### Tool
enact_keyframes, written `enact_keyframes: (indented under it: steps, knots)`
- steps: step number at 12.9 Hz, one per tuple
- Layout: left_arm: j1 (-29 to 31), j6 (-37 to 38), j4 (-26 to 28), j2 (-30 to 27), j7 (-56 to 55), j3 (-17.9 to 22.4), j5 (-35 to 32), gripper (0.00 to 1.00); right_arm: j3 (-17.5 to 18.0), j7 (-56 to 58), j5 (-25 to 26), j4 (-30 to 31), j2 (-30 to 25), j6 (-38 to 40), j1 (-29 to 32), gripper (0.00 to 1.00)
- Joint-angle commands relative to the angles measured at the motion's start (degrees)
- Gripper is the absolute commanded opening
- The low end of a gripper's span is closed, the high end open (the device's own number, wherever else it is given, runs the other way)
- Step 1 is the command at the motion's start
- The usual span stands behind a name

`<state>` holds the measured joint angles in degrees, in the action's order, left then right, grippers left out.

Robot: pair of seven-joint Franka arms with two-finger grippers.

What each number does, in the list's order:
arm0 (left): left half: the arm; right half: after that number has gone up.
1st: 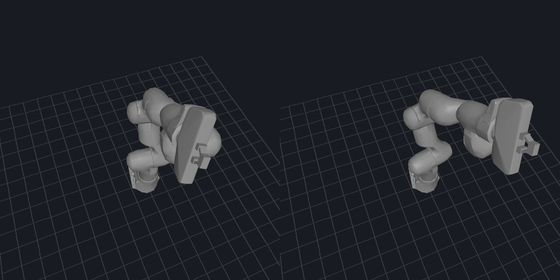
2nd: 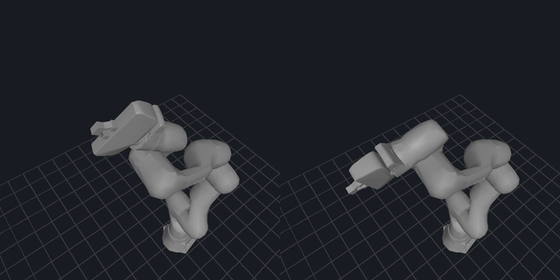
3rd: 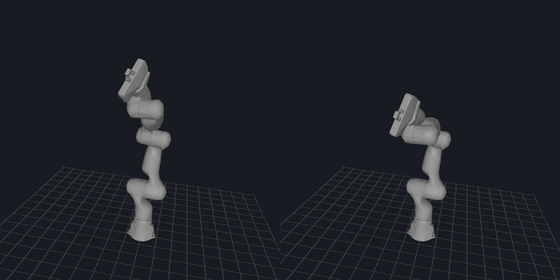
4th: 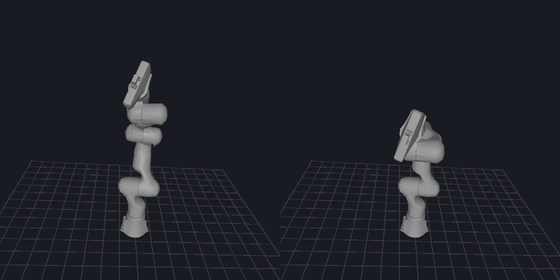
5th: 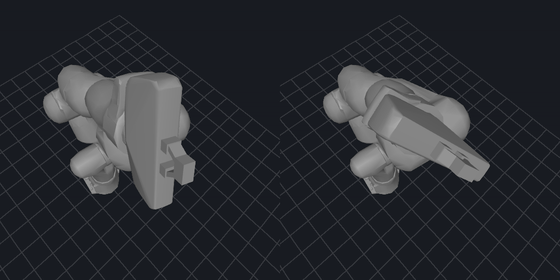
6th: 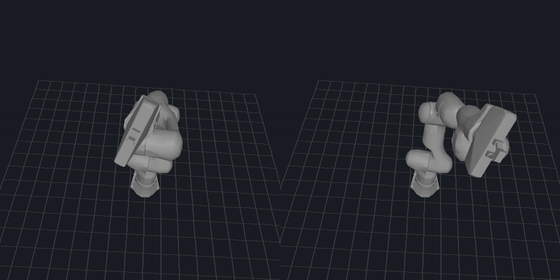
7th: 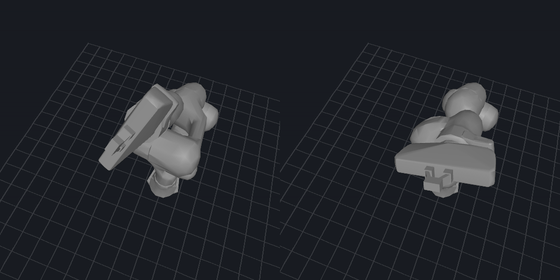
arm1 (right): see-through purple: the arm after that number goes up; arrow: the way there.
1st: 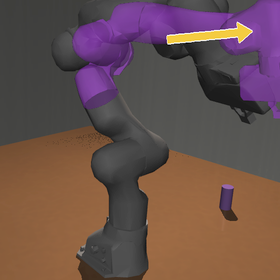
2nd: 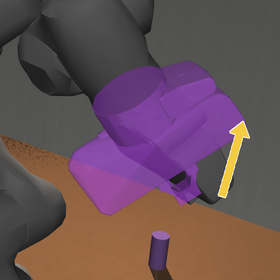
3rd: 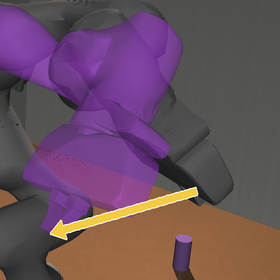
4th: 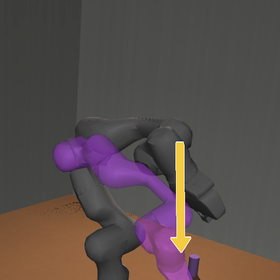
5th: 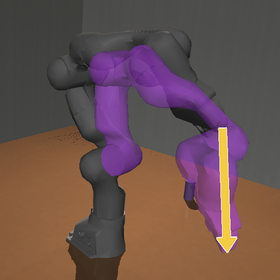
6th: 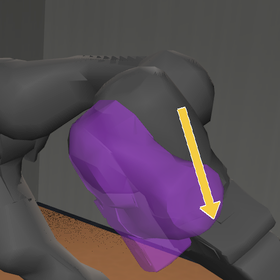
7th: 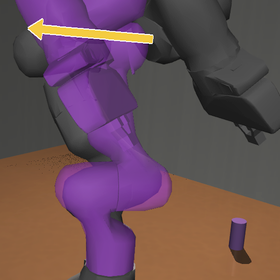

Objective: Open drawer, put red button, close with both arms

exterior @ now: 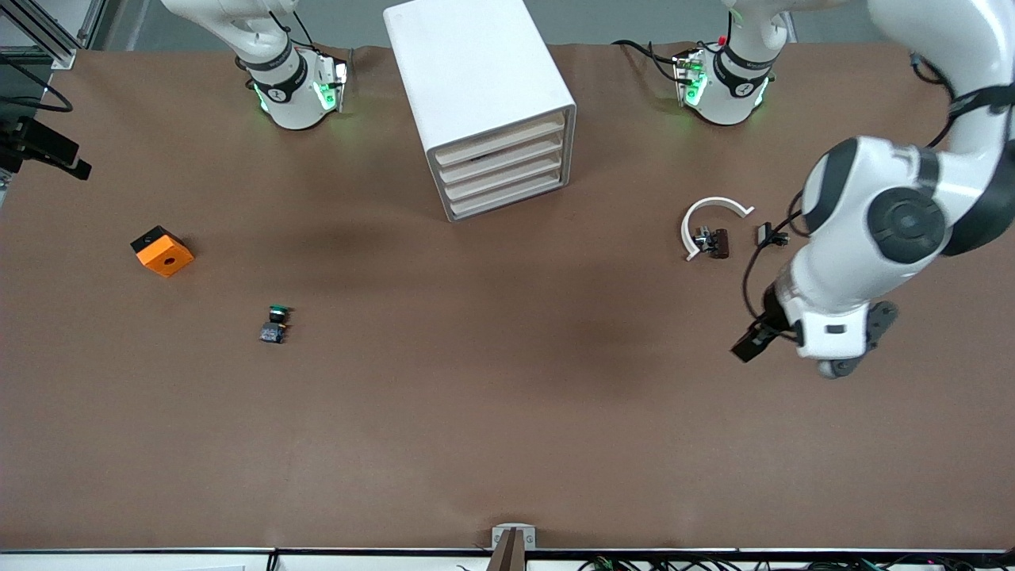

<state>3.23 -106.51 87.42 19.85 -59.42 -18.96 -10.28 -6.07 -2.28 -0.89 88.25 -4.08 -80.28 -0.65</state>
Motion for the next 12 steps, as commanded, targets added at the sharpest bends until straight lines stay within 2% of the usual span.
enact_keyframes:
  steps: [1,5,8,12]
  knots:
    - [3.6,4.8,1.2,-5.3,8.5,-0.5,-1.1,1.00,0.7,0.8,1.0,-0.9,0.4,0.0,0.7,1.00]
    - [9.0,8.9,1.1,-10.0,16.3,-1.3,0.1,1.00,0.7,0.8,1.0,-0.9,0.4,0.0,0.6,1.00]
    - [9.2,11.1,1.2,-13.3,23.3,0.1,2.9,1.00,0.7,0.8,1.1,-0.9,0.4,-0.1,0.6,1.00]
    - [5.4,17.1,1.3,-17.6,36.1,7.3,4.5,1.00,0.7,0.8,1.0,-0.9,0.4,-0.1,0.6,1.00]
